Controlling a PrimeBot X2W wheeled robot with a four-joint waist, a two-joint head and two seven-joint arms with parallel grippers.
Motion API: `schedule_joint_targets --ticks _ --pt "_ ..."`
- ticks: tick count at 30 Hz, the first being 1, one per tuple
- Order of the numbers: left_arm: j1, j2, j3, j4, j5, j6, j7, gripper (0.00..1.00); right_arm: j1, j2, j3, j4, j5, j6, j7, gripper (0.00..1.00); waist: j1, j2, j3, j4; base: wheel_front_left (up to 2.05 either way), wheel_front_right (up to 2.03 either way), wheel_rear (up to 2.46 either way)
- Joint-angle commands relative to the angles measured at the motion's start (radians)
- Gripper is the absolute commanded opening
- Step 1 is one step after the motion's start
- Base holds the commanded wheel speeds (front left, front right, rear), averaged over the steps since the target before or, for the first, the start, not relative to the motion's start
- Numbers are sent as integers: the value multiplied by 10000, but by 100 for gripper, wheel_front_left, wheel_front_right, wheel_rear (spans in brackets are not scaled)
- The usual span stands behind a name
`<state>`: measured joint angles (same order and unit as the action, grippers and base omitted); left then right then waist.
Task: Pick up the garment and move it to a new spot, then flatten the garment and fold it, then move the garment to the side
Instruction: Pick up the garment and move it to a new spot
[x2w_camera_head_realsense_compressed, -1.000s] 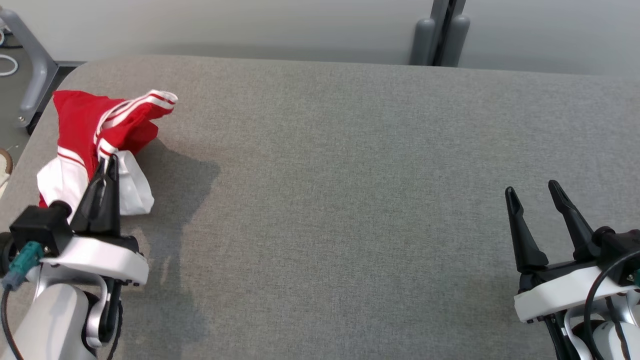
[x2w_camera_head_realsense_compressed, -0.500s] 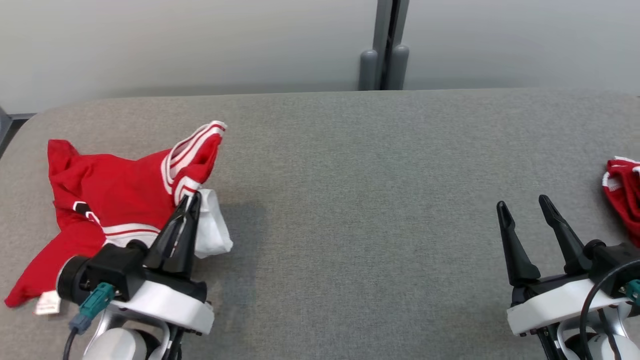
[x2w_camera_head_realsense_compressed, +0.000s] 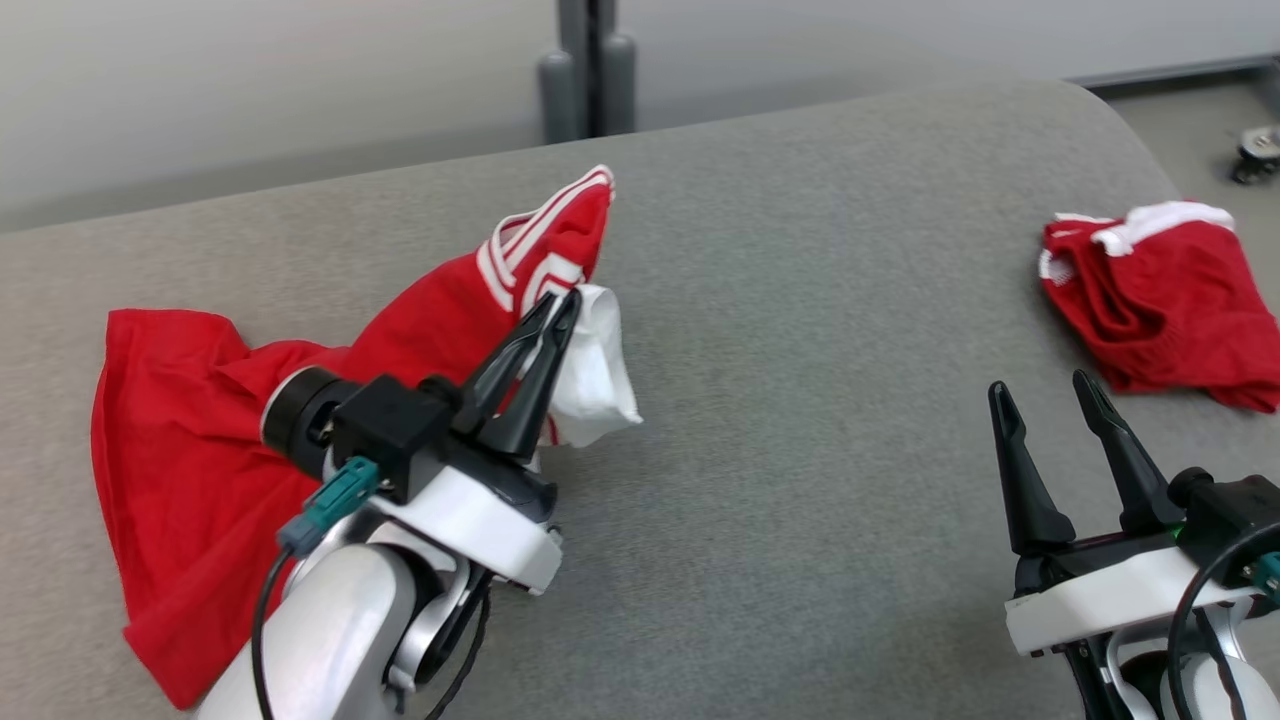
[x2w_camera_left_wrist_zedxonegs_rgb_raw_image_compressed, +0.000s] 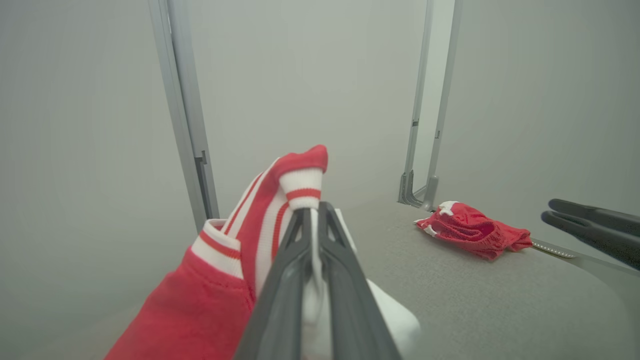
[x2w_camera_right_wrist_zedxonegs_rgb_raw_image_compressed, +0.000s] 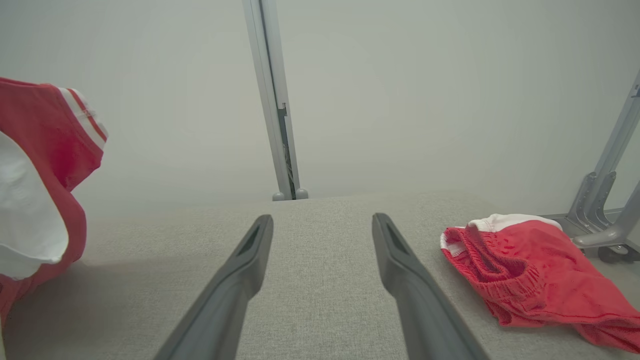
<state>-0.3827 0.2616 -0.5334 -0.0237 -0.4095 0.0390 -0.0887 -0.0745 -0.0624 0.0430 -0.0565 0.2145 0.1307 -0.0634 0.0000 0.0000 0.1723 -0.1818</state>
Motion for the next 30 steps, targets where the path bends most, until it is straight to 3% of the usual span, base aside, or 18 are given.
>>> schedule_joint_targets --ticks 1,9,17,18,19,25,30 --pt "-221 -42 -31 41 77 -64 -13 0 -118 0 -7 5 73 3 -91 100 0 0 358 -536 0 0 0" --pt "-770 -495 -671 1116 -55 -542 311 0 -266 87 54 303 248 3 -495 100 0 0 986 -1447 0 0 0" --pt "-884 -776 -1045 2581 -384 -1009 259 0 -425 97 8 621 381 3 -871 100 0 0 1346 -1525 0 0 0" --pt "-897 -809 -1062 2736 -420 -1018 251 38 -450 98 0 664 390 3 -903 100 0 0 1349 -1488 0 0 0" --pt "-924 -862 -1040 2822 -479 -1065 117 100 -481 99 2 701 354 3 -915 100 0 0 1353 -1447 0 0 0" --pt "-809 -792 -1137 3311 -565 -1263 -297 100 -566 92 -73 860 155 3 -938 100 0 0 1056 -1075 0 0 0" --pt "-412 -575 -691 3323 -697 -871 -963 100 -348 91 -130 856 -18 3 -758 100 0 0 596 -603 0 0 0"
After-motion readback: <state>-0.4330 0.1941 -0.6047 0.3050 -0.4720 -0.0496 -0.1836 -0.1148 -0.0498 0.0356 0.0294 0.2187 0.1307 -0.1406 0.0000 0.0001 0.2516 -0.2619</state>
